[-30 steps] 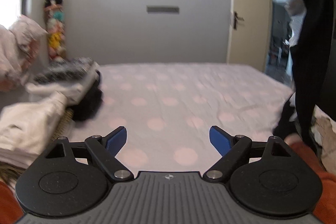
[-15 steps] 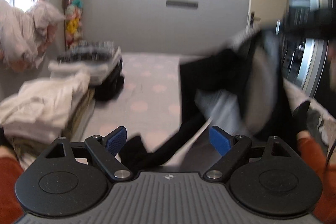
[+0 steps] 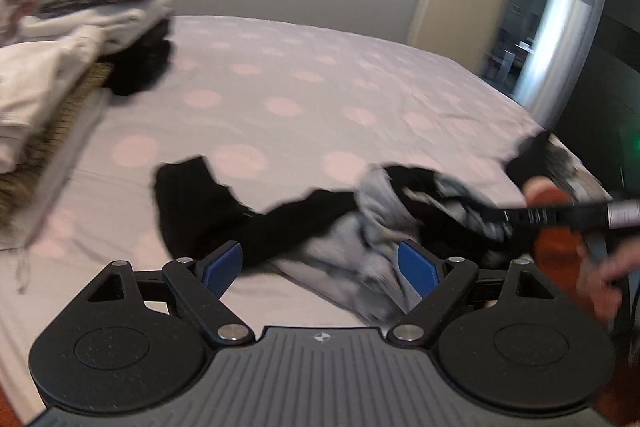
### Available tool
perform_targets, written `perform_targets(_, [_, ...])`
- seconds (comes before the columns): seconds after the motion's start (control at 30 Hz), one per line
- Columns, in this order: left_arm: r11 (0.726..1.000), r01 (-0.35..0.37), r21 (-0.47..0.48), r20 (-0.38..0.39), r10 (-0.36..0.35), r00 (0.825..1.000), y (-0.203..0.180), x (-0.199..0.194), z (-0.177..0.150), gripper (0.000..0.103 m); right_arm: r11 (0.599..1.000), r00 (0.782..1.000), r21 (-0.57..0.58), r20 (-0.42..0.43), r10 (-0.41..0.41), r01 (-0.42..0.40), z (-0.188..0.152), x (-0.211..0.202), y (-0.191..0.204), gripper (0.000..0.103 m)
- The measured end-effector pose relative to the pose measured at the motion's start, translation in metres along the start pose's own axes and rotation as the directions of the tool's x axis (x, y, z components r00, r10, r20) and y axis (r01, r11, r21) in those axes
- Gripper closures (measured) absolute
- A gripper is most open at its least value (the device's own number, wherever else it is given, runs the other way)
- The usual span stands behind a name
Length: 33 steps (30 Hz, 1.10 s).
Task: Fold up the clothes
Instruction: 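Lift the shirt with the right gripper and drop it onto open bed, then grasp the black sleeve with the left gripper while the right gripper grasps the shirt body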
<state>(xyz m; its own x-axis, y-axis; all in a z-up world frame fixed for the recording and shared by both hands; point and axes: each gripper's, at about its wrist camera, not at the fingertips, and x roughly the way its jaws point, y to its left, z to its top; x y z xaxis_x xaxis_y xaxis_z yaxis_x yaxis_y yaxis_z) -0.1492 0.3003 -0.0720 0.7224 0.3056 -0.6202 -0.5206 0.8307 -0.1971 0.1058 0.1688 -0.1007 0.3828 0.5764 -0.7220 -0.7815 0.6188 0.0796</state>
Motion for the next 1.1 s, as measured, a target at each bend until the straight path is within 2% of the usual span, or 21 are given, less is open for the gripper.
perform_targets(0.13, [0.993, 0.104, 0.049, -0.035, -0.102, 0.994, -0.014, 0.009, -0.009, 0.002, 0.998, 1.0, -0.057, 0.021, 0.007, -0.006, 0.005, -0.014, -0.005, 0.082])
perform_targets(0.27, [0.985, 0.17, 0.028, -0.084, -0.167, 0.982, -0.033, 0.028, -0.01, 0.002, 0.992, 0.999, -0.127, 0.03, 0.014, -0.01, 0.001, -0.034, -0.007, 0.076])
perform_targets(0.4, [0.981, 0.193, 0.025, -0.116, -0.189, 0.975, -0.057, 0.052, -0.007, 0.015, 0.981, 0.999, -0.191, 0.028, -0.021, 0.026, -0.004, -0.039, -0.009, 0.072])
perform_targets(0.53, [0.978, 0.208, 0.032, -0.146, -0.201, 0.969, -0.085, 0.079, -0.004, 0.022, 0.981, 0.999, -0.186, 0.027, -0.048, 0.052, -0.009, -0.046, -0.018, 0.07])
perform_targets(0.6, [0.983, 0.179, 0.05, -0.162, -0.169, 0.972, -0.1, 0.093, -0.005, 0.035, 0.982, 0.998, -0.177, 0.028, -0.061, 0.065, -0.012, -0.051, -0.023, 0.069])
perform_targets(0.63, [0.987, 0.143, 0.074, -0.165, -0.13, 0.978, -0.105, 0.099, -0.005, 0.04, 0.982, 0.997, -0.174, 0.026, -0.066, 0.07, -0.013, -0.052, -0.026, 0.068])
perform_targets(0.67, [0.989, 0.107, 0.098, -0.168, -0.09, 0.982, -0.109, 0.104, -0.006, 0.056, 0.982, 0.997, -0.172, 0.023, -0.071, 0.074, -0.014, -0.053, -0.029, 0.068])
perform_targets(0.7, [0.99, 0.071, 0.122, -0.169, -0.05, 0.984, -0.113, 0.11, -0.007, 0.077, 0.983, 0.997, -0.17, 0.018, -0.072, 0.074, -0.015, -0.053, -0.032, 0.068])
perform_targets(0.73, [0.99, 0.042, 0.138, -0.171, -0.018, 0.985, -0.116, 0.114, -0.008, 0.082, 0.983, 0.997, -0.17, 0.013, -0.072, 0.073, -0.015, -0.053, -0.034, 0.068])
perform_targets(0.8, [0.994, 0.063, 0.085, -0.181, -0.046, 0.982, -0.102, 0.109, -0.005, 0.093, 0.982, 0.998, -0.176, 0.007, -0.069, 0.069, -0.015, -0.053, -0.038, 0.068])
perform_targets(0.93, [0.999, 0.05, 0.01, -0.171, -0.047, 0.984, -0.061, 0.079, 0.012, 0.098, 0.977, 0.999, -0.206, 0.001, -0.053, 0.052, -0.013, -0.049, -0.04, 0.068])
perform_targets(1.03, [0.999, -0.033, 0.015, -0.135, 0.034, 0.99, -0.03, 0.051, 0.027, 0.099, 0.973, 0.999, -0.231, -0.008, -0.033, 0.03, -0.01, -0.043, -0.039, 0.068])
perform_targets(1.1, [0.995, -0.103, 0.018, -0.119, 0.104, 0.987, -0.005, 0.034, 0.037, 0.099, 0.968, 1.0, -0.251, -0.014, -0.009, 0.005, -0.007, -0.039, -0.034, 0.068])
